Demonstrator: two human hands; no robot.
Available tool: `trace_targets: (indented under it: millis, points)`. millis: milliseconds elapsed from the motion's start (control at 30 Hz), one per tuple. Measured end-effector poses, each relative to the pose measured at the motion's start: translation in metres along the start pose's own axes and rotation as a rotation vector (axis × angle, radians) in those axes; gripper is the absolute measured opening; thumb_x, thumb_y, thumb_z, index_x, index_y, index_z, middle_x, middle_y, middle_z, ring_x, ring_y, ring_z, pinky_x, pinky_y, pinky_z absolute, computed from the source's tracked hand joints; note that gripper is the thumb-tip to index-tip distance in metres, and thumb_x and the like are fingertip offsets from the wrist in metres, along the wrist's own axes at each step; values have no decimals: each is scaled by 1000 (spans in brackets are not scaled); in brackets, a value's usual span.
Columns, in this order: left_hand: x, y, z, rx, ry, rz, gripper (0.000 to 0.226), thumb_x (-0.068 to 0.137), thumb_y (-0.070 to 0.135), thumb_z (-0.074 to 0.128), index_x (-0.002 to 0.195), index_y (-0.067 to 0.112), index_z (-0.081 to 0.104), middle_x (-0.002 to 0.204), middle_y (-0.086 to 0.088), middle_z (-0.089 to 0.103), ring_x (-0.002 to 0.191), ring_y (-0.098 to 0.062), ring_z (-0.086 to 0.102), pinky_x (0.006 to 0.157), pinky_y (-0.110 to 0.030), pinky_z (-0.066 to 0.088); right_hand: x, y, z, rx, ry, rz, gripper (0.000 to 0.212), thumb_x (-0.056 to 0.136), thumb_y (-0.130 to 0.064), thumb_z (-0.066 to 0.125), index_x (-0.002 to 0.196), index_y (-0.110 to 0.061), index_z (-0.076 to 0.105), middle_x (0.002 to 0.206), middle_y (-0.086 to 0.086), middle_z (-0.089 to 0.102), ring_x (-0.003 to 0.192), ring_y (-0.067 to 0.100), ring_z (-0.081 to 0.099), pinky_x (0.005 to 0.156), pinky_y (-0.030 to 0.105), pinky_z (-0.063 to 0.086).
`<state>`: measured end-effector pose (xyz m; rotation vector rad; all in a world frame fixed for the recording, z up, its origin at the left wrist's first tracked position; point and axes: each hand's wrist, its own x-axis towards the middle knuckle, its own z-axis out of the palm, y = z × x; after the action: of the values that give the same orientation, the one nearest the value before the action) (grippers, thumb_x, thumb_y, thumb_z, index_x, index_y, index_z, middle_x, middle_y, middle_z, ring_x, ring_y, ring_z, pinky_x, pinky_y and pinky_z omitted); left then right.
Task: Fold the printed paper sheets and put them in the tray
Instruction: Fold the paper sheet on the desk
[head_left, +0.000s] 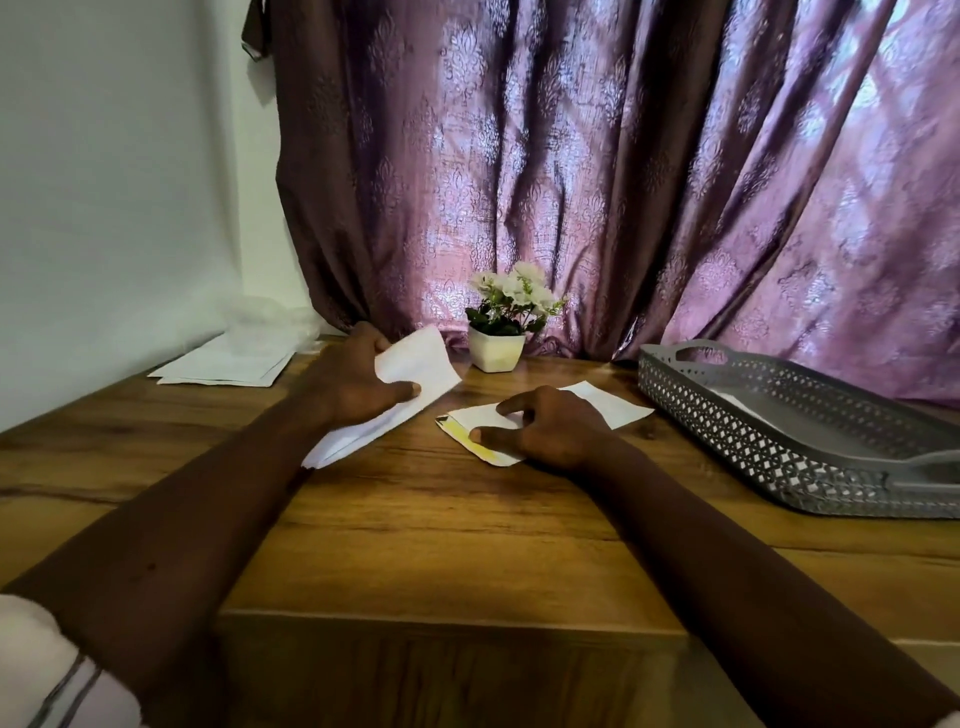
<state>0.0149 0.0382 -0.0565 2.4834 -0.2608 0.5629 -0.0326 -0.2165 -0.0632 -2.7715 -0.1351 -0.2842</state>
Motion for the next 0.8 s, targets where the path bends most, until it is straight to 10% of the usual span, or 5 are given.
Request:
trace_targets:
  millis: [133,267,533,800]
  points:
    - [-8,11,0,1,118,192,55,88,70,59,117,25,52,103,4,64,92,-22,62,85,-40,54,7,-3,6,17,94,-61,49,79,-69,73,110,-32,75,108,-8,70,101,13,64,81,33,52]
    - [-11,12,4,16,-177,218,78,82,85,30,115,27,70,109,-2,71,105,-25,65,92,-40,49,13,0,11,67,175,-110,16,85,-41,77,90,-27,80,91,-9,73,92,15,69,65,24,43]
    - [-10,3,-2,128,-314,261,37,85,49,75,121,41,71,128,19,67,118,-7,60,104,-31,46,12,-3,10,139,47,-77,55,74,-63,79,111,-24,74,109,-3,67,101,16,64,79,31,50]
    - [-9,2,-1,-137,-445,289,35,85,19,80,110,45,78,123,26,69,117,9,58,106,-26,40,17,-7,8,163,82,-93,21,76,-33,87,92,-19,82,93,-1,77,87,15,70,76,31,57]
